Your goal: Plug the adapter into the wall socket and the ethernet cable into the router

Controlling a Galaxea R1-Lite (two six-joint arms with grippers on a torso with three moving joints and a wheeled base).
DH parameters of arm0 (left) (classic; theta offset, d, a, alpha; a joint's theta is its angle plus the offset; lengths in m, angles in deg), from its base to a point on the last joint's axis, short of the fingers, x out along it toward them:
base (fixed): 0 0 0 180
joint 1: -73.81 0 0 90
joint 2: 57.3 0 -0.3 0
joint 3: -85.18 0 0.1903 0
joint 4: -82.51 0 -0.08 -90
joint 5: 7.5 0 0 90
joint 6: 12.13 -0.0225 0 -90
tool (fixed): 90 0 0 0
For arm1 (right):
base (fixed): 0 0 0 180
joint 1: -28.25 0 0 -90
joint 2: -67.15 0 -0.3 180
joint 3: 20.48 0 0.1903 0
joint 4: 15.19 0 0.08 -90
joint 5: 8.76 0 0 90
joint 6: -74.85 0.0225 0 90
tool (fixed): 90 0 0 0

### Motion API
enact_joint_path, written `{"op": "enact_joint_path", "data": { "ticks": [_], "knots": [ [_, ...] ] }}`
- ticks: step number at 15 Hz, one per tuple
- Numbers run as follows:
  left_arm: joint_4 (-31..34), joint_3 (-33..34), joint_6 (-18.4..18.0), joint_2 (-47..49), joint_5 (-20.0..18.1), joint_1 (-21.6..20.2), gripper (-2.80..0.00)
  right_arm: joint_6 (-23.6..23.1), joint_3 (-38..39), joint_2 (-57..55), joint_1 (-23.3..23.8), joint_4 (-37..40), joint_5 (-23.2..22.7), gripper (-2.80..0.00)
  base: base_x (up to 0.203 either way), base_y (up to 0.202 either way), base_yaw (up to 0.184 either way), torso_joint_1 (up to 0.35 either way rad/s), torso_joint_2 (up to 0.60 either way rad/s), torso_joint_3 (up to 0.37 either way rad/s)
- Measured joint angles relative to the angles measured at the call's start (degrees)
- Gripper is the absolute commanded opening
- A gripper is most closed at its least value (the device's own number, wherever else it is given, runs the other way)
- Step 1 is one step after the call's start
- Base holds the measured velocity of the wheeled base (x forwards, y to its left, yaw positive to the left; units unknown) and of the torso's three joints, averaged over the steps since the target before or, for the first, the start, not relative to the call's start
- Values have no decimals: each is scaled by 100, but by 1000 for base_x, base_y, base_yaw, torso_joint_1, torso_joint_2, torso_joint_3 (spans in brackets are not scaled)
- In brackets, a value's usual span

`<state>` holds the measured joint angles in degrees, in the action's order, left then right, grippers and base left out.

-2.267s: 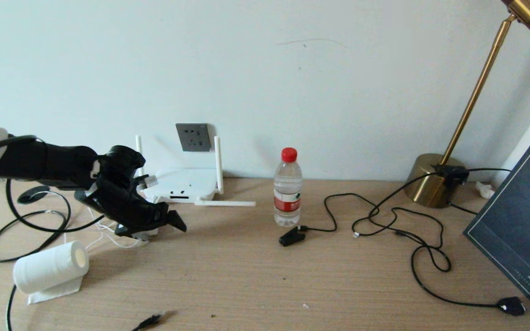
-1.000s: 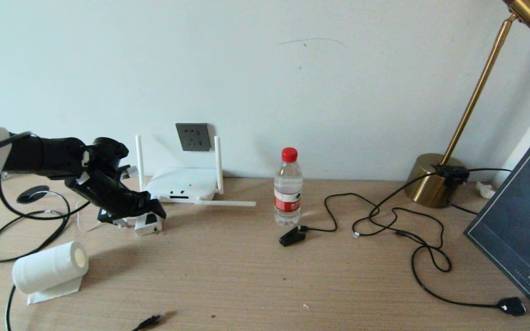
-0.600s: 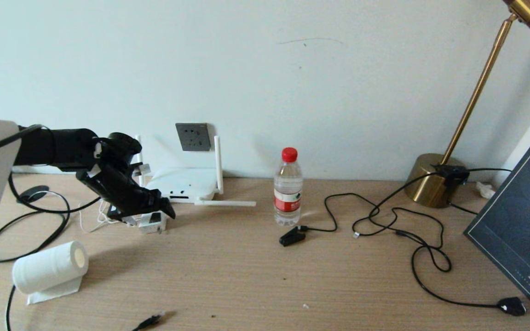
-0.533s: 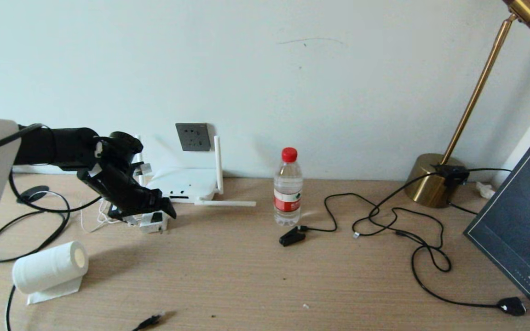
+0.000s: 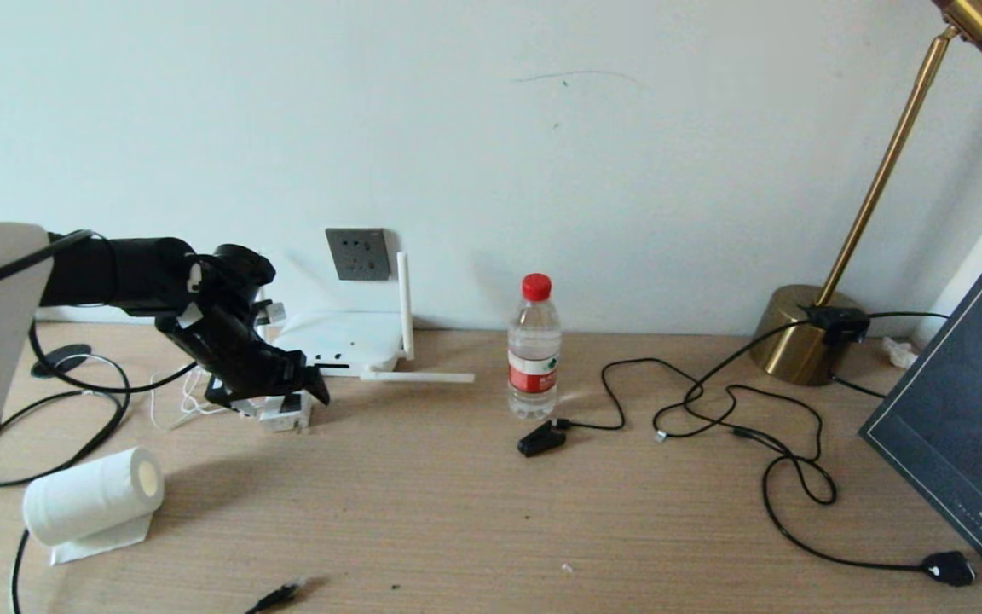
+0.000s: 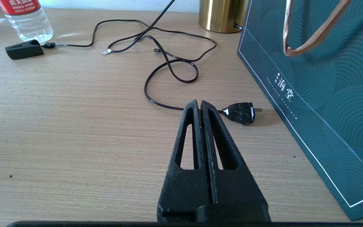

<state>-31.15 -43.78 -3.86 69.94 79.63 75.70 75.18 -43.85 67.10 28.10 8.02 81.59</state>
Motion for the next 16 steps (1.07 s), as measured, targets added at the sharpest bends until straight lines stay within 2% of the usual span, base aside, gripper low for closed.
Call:
{"op": "enact_joint_path", "data": {
  "ticks": [3, 4, 5, 12, 16],
  "knots": [
    [-4, -5, -4, 81, 54, 4, 0, 0, 0, 0, 0, 0, 0, -280, 0, 0, 0, 0, 0, 0],
    [-11, -9, -11, 109, 98, 4, -123, -2, 0, 0, 0, 0, 0, -280, 0, 0, 0, 0, 0, 0],
    [-6, -33, -13, 130, 109, 4, -280, 2, 0, 0, 0, 0, -2, -280, 0, 0, 0, 0, 0, 0],
    [16, -78, -15, 137, 117, 26, -280, 2, 0, 0, 0, -2, -2, -280, 0, 0, 0, 0, 0, 0],
    [62, 188, 110, -141, 104, 59, -280, 0, 0, 0, 0, 0, -2, -280, 0, 0, 0, 0, 0, 0]
  ]
}}
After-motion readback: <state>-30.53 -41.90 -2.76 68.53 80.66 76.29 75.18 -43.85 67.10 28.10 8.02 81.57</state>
